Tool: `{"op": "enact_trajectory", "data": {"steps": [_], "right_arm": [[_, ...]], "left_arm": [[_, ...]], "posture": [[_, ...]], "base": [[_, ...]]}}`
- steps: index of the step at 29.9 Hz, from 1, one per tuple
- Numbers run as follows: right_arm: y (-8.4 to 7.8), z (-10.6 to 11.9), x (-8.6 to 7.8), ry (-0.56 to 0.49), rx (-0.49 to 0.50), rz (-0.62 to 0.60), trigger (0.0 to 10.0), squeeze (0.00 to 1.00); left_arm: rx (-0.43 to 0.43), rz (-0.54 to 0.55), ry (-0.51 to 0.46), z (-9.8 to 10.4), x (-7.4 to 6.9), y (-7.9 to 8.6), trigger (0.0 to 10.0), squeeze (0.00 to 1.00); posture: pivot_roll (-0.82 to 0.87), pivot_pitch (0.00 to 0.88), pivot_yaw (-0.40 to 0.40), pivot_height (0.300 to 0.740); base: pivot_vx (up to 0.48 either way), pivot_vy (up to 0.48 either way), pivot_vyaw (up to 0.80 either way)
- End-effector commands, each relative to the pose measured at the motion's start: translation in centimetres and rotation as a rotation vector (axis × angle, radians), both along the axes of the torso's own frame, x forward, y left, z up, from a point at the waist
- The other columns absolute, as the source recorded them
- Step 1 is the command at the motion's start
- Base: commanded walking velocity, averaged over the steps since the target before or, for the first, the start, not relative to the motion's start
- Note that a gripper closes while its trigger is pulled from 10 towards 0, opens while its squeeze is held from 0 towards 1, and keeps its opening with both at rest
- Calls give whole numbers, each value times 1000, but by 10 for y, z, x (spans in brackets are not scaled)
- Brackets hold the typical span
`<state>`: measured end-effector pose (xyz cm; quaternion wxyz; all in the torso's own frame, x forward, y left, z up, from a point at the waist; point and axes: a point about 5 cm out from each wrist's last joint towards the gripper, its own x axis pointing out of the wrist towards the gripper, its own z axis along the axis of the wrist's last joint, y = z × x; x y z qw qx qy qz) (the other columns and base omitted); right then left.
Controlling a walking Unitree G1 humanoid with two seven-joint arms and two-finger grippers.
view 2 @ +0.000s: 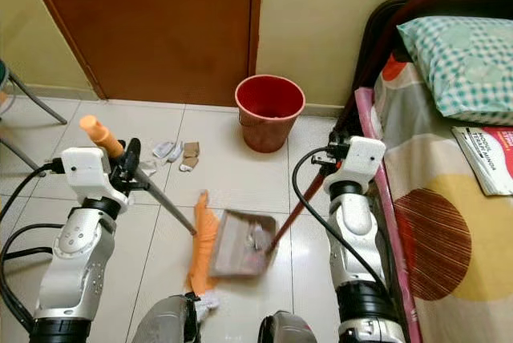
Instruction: Sweep floor
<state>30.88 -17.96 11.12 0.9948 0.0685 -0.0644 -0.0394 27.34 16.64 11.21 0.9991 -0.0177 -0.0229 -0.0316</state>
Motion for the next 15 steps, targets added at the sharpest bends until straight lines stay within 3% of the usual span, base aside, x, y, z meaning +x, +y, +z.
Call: {"op": "enact_trajectory", "data": {"steps": [1,6,15], "right_arm": [[-6,10,2,-29,6,-15,10000,0],[-5,14,2,-32,6,-8,10000,0],[-5,18,4,-39,4,-7,10000,0]], "left_arm": [[19,-1,16,-4,0,1,10000,0],[32,14,6,-3,3,5,10000,0],[45,44,-5,-2,7,10,10000,0]], "posture": [[20,71,-16,740],[19,74,-21,740],[13,81,-24,740]], "base": [[0,0,0],[0,0,0],[272,0,0]]}}
